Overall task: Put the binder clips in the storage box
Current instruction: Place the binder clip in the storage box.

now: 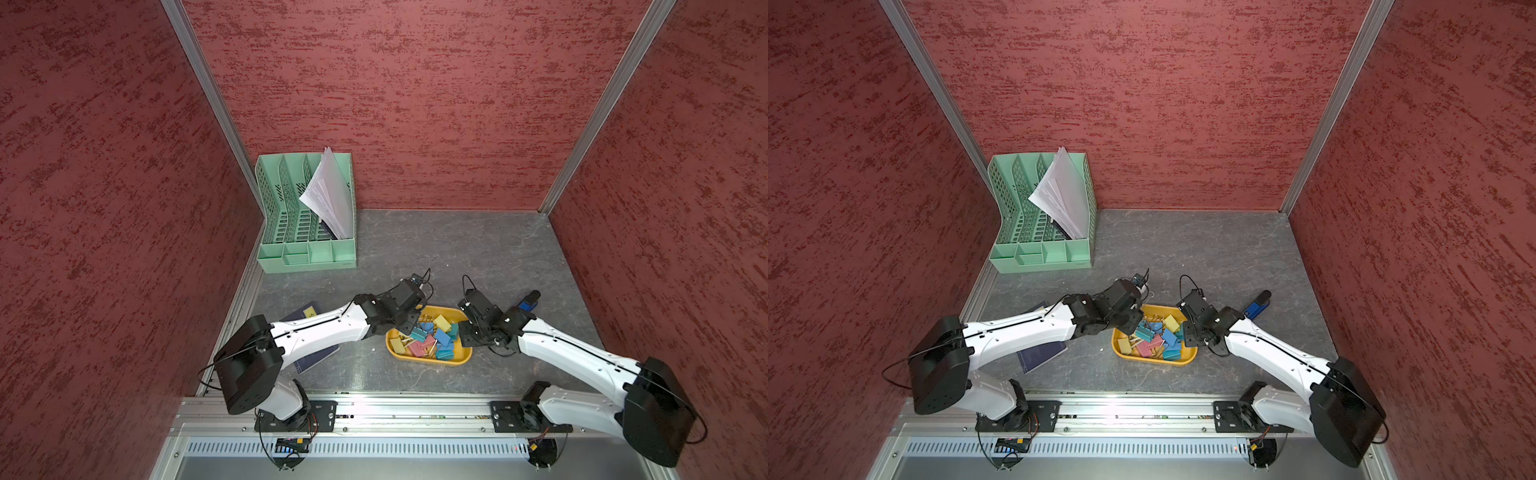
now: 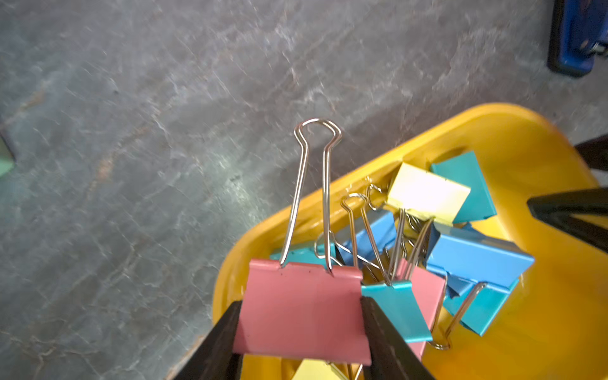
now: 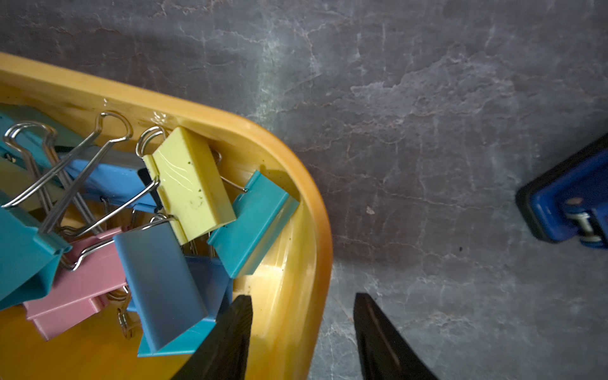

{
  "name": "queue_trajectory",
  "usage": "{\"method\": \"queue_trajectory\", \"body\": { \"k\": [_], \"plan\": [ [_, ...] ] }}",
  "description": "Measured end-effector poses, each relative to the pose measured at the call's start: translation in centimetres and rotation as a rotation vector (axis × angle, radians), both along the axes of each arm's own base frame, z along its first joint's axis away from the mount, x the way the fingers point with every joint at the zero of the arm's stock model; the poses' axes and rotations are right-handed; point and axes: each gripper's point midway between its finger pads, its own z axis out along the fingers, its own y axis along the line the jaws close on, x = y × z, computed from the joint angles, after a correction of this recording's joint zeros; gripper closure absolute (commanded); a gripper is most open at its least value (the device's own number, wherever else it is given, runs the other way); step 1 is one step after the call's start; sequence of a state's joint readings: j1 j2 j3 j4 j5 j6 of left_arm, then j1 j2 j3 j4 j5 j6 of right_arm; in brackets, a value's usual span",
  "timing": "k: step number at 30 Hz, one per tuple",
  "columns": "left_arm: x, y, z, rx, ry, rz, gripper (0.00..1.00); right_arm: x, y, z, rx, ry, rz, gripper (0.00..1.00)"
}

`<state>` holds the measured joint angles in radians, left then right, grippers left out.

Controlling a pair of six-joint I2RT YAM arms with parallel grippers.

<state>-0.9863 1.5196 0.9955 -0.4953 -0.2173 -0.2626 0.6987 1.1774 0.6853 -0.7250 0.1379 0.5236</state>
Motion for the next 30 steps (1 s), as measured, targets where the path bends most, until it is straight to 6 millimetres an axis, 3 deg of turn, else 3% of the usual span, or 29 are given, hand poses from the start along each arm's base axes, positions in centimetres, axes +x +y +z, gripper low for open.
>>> {"method": "queue_trajectory", "body": {
  "k": [12, 22, 30],
  "plan": [
    [-1.5, 0.7, -2.5, 0.035, 0.04, 0.055, 0.51, 0.0, 0.0, 0.1, 0.003, -0.004, 0.0, 0.45],
    [-1.8, 1.0, -3.1, 0.034, 0.057, 0.076, 0.48, 0.0, 0.1, 0.1, 0.005, -0.003, 0.002, 0.45],
    [-3.2, 0.6, -3.7, 0.016, 0.14, 0.035, 0.48, 0.0, 0.1, 0.1, 0.005, -0.002, 0.002, 0.45]
  ]
}}
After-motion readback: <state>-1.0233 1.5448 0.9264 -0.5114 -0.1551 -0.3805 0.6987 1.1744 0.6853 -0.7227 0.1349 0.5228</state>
